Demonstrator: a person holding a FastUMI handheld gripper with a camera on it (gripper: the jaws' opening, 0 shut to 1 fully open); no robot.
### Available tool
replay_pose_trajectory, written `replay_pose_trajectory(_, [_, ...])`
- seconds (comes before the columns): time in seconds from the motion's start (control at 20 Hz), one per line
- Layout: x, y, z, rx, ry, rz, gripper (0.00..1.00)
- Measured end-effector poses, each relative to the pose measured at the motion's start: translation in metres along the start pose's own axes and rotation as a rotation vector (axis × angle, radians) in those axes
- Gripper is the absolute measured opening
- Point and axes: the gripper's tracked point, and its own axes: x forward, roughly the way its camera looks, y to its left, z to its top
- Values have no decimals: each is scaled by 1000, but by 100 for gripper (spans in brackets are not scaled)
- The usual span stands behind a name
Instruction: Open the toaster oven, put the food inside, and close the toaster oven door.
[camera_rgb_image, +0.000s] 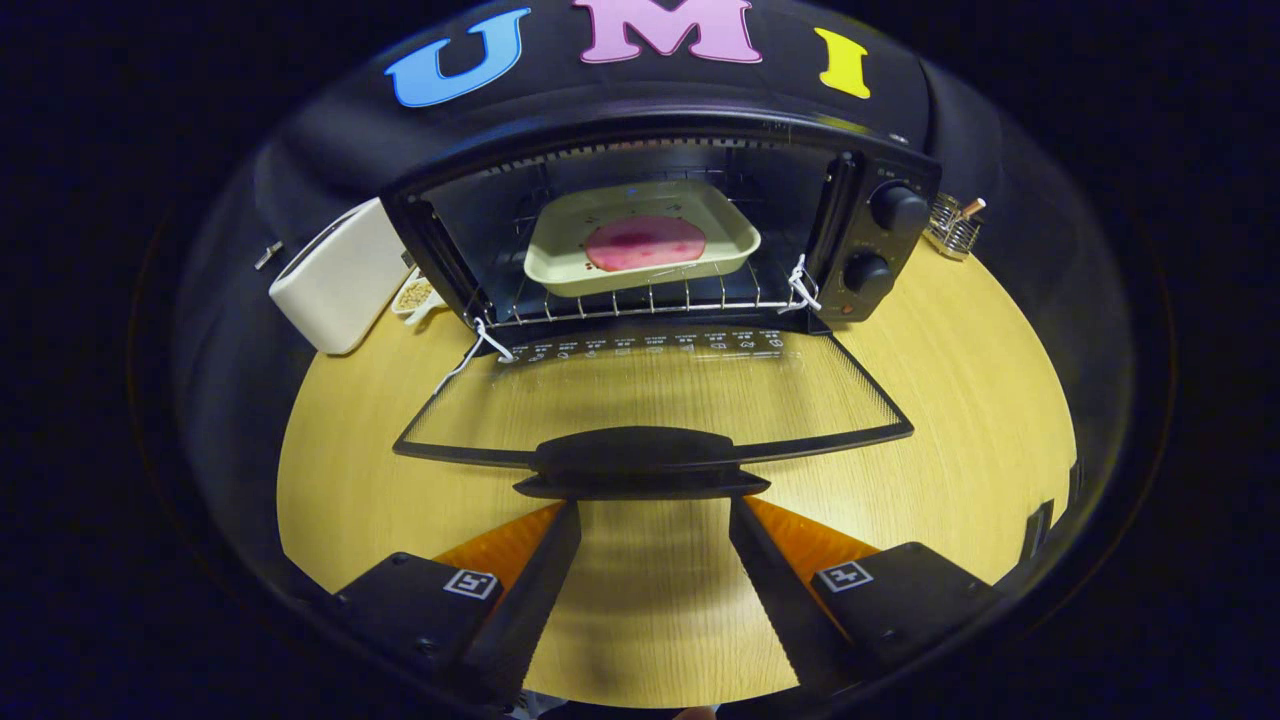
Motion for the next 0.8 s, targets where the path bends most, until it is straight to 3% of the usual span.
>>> replay_pose_trajectory(0.3, [-22,2,28,14,-124,35,99])
replay_pose_trajectory(0.8, [-84,8,97,-1,-331,24,99])
